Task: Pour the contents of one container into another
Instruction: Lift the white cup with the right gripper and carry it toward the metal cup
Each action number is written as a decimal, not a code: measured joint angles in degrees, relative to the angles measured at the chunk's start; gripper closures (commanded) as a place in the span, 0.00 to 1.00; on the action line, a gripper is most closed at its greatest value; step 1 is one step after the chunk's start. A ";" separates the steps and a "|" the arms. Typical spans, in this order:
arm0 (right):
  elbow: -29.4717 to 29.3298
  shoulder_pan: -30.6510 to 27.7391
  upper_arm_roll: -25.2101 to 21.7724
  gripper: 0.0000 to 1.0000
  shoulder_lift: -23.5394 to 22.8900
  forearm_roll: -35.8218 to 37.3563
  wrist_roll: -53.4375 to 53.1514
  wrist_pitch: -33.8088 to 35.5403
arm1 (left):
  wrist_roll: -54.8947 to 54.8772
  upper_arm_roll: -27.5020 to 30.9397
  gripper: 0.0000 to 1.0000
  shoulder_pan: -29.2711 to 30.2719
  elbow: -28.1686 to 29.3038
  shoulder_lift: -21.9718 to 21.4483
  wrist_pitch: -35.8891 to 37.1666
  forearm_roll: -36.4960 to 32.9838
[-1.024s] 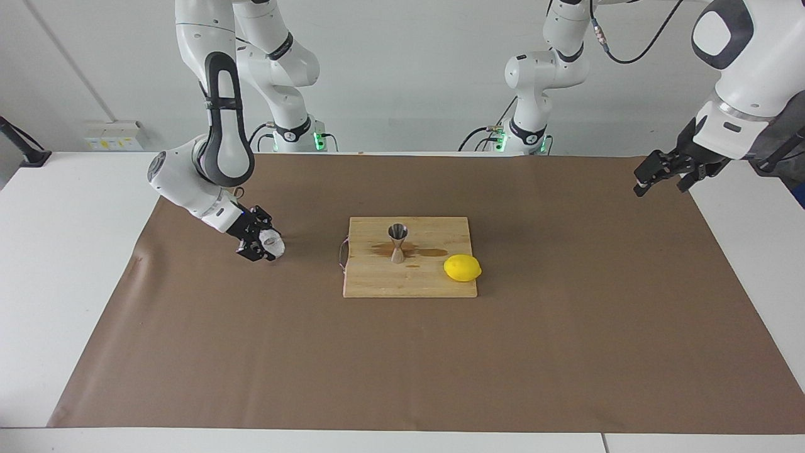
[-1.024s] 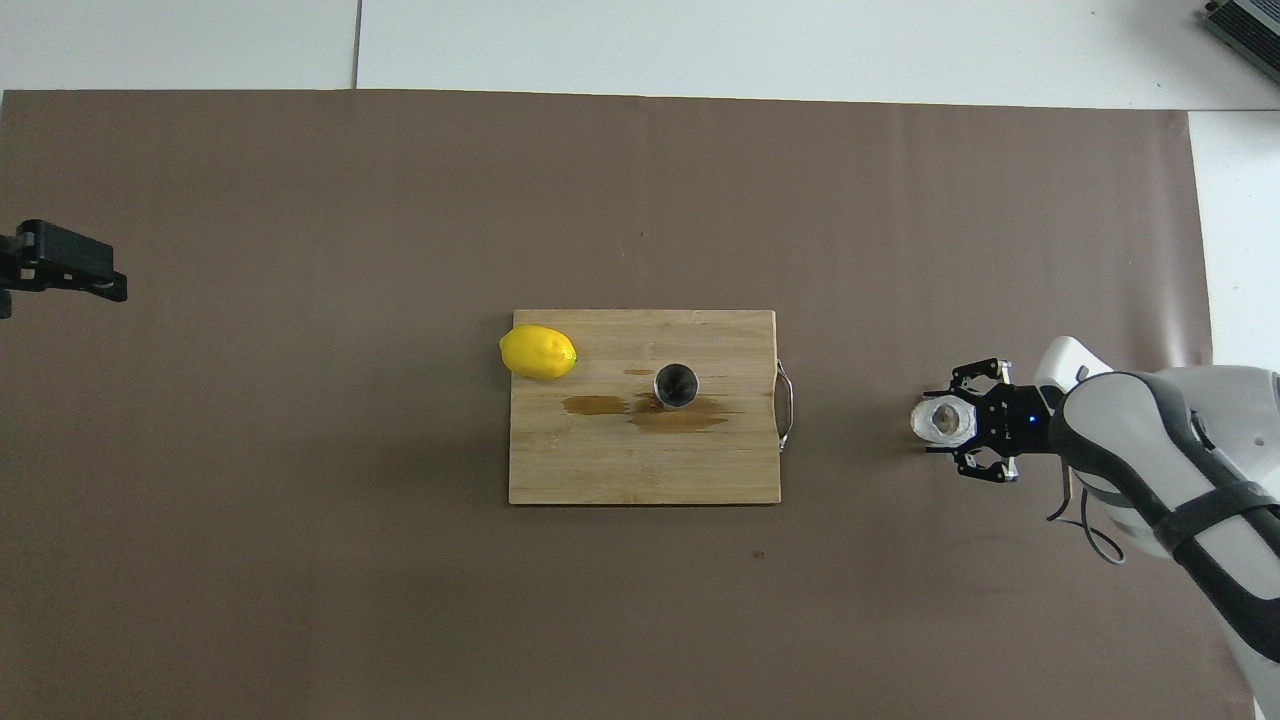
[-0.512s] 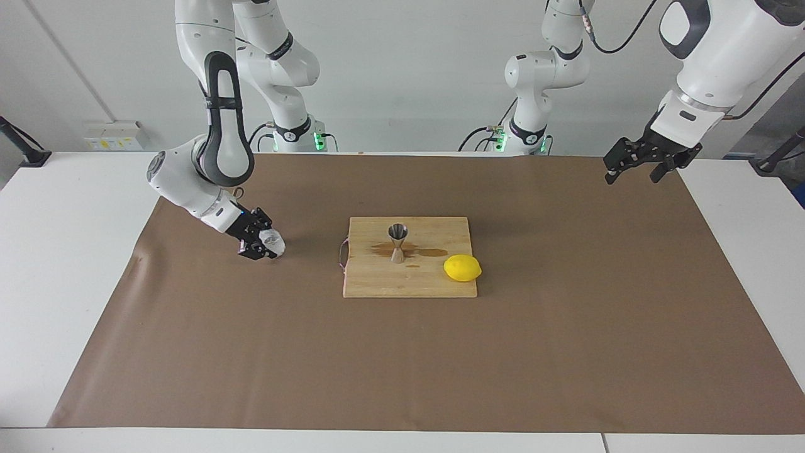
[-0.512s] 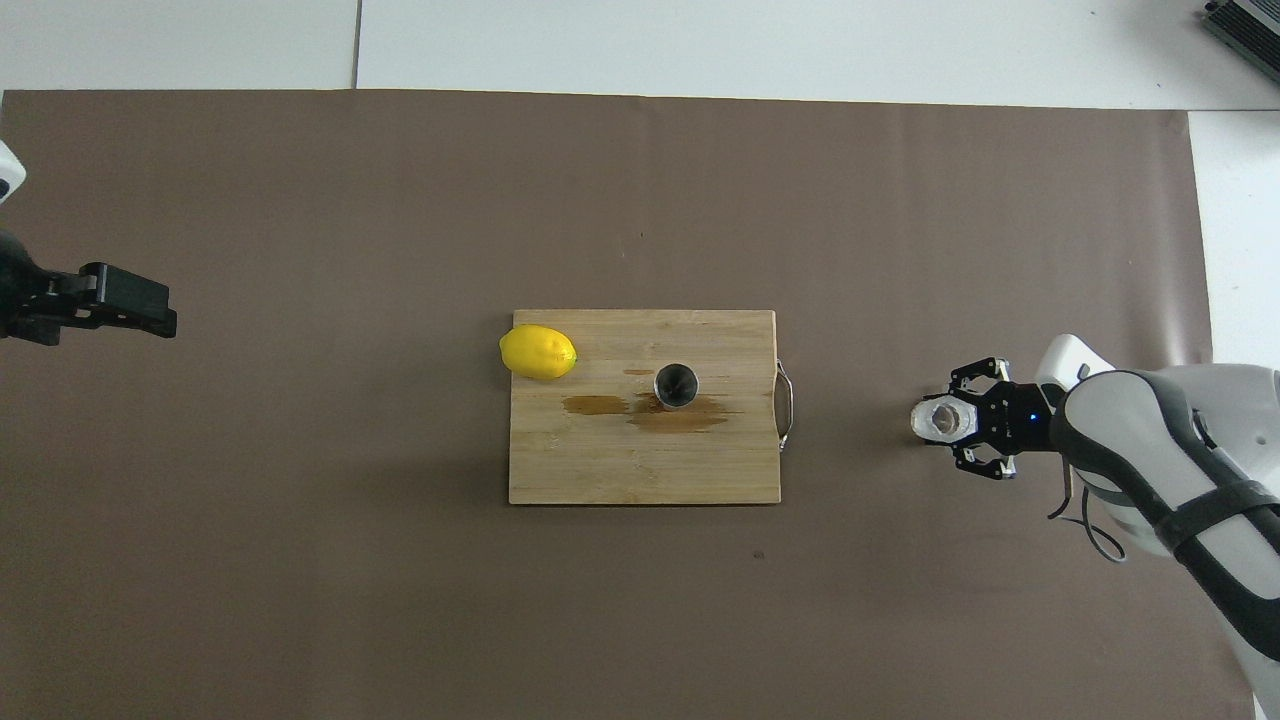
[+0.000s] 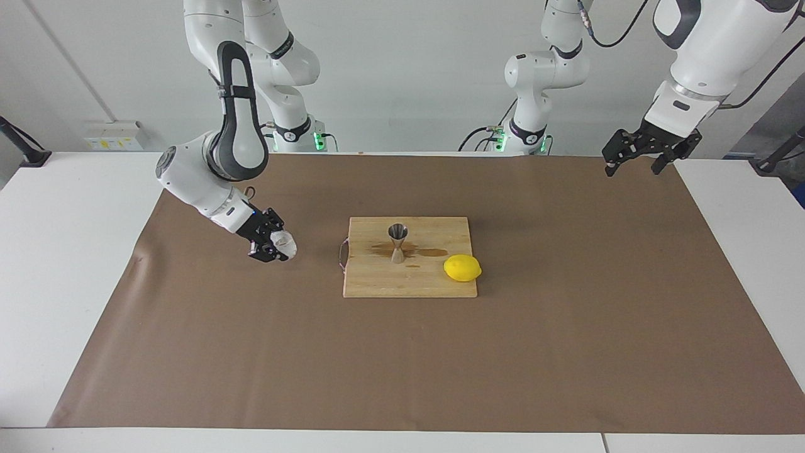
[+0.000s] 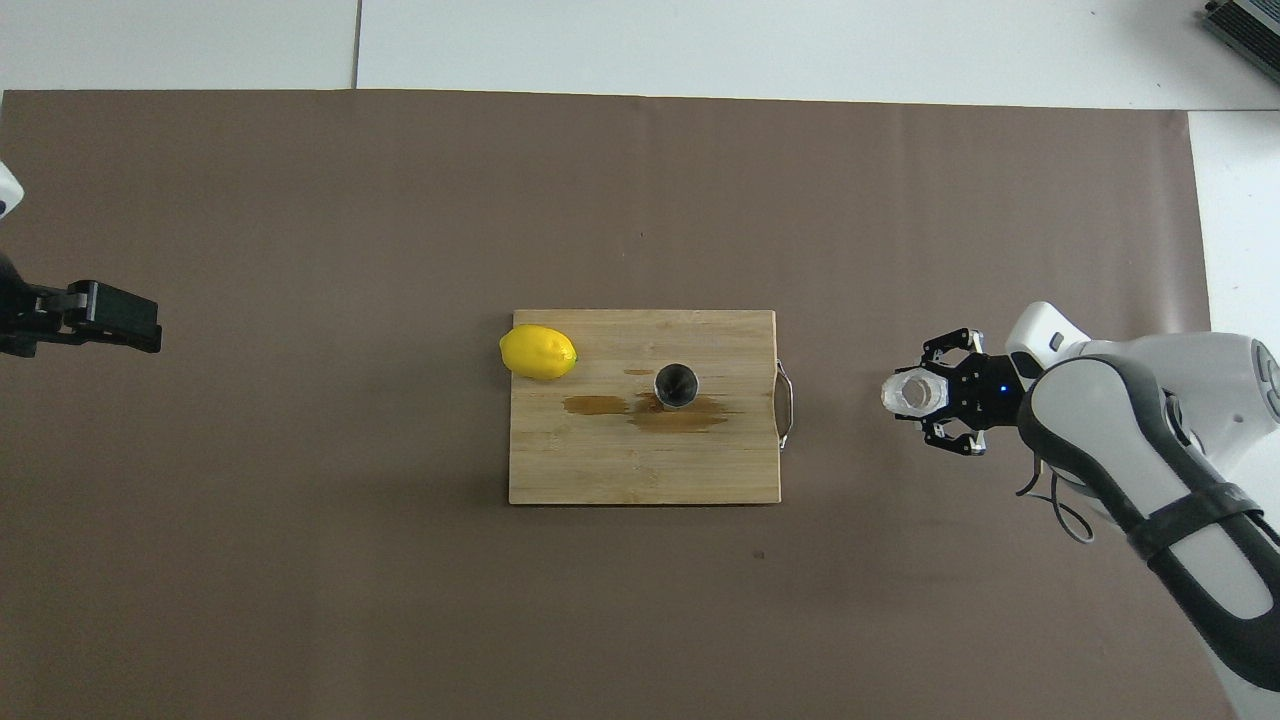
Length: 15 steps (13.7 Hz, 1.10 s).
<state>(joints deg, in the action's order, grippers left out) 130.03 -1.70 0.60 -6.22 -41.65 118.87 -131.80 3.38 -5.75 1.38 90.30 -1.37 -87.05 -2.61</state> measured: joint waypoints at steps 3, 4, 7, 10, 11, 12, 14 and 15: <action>-1.68 3.52 0.10 1.00 1.03 0.41 -7.08 0.00 | 0.02 0.41 0.00 0.70 -0.20 -0.09 -0.34 1.03; -2.28 4.51 0.14 1.00 1.27 1.17 -9.52 0.01 | 0.02 0.62 0.00 1.44 -0.20 -0.10 -0.68 3.13; -5.10 7.43 0.23 1.00 1.41 6.09 -18.36 1.02 | -0.24 1.04 0.00 2.90 -0.20 -0.10 -1.32 5.41; -8.84 10.58 0.31 1.00 1.43 11.83 -28.02 2.79 | -0.26 0.71 0.00 2.76 -0.12 -0.10 -1.31 5.66; -10.07 11.79 0.32 1.00 1.42 13.31 -31.11 3.60 | -0.26 0.65 0.00 2.75 0.05 -0.14 -1.30 5.66; -11.14 12.90 0.35 1.00 1.42 14.98 -33.97 4.08 | -0.26 0.64 0.00 2.74 0.38 -0.31 -1.31 5.67; -13.65 15.27 0.38 1.00 1.39 19.51 -39.85 5.72 | -0.26 0.63 0.00 2.74 2.04 -1.40 -1.90 5.67; -14.81 16.40 0.39 1.00 1.28 21.75 -42.20 6.21 | -0.26 0.63 0.00 2.74 2.76 -1.94 -2.13 5.67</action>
<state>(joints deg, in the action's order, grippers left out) 115.23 14.71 0.98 -4.94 -19.91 76.66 -125.59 3.12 -5.12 4.13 93.06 -3.31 -89.18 3.07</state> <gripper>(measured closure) 0.489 0.000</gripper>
